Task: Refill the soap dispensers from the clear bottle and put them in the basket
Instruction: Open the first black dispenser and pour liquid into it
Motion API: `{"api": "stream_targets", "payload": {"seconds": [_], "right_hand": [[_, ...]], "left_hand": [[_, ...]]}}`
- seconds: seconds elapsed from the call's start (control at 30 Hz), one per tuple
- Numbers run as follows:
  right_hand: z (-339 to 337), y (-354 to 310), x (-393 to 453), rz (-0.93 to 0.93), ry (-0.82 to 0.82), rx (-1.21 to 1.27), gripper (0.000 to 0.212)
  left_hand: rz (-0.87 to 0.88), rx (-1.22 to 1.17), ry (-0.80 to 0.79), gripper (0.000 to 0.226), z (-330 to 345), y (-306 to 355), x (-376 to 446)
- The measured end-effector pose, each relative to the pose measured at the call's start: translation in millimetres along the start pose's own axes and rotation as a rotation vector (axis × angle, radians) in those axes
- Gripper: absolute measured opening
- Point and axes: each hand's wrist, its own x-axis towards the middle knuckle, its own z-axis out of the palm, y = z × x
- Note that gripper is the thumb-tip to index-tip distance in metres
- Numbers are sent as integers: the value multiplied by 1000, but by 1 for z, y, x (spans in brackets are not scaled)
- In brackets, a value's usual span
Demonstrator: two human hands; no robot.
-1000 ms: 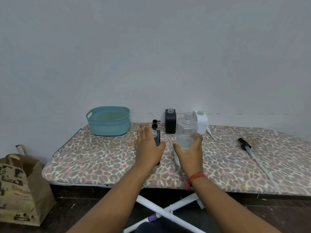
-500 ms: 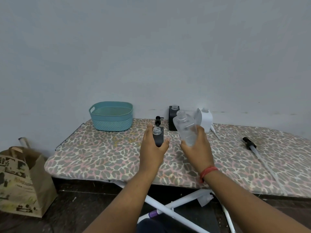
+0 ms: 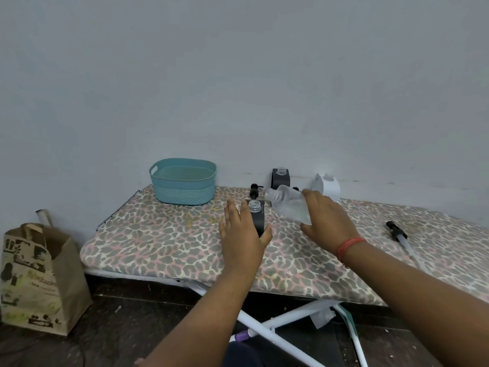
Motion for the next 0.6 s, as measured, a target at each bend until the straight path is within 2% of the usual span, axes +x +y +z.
{"api": "stream_targets", "payload": {"seconds": [0.23, 0.6], "right_hand": [[-3, -2, 4, -84, -17, -126, 77], [-12, -3, 15, -129, -47, -168, 71]], "left_hand": [[-30, 52, -34, 91, 1, 0, -1], [-26, 73, -39, 89, 4, -2, 1]]}}
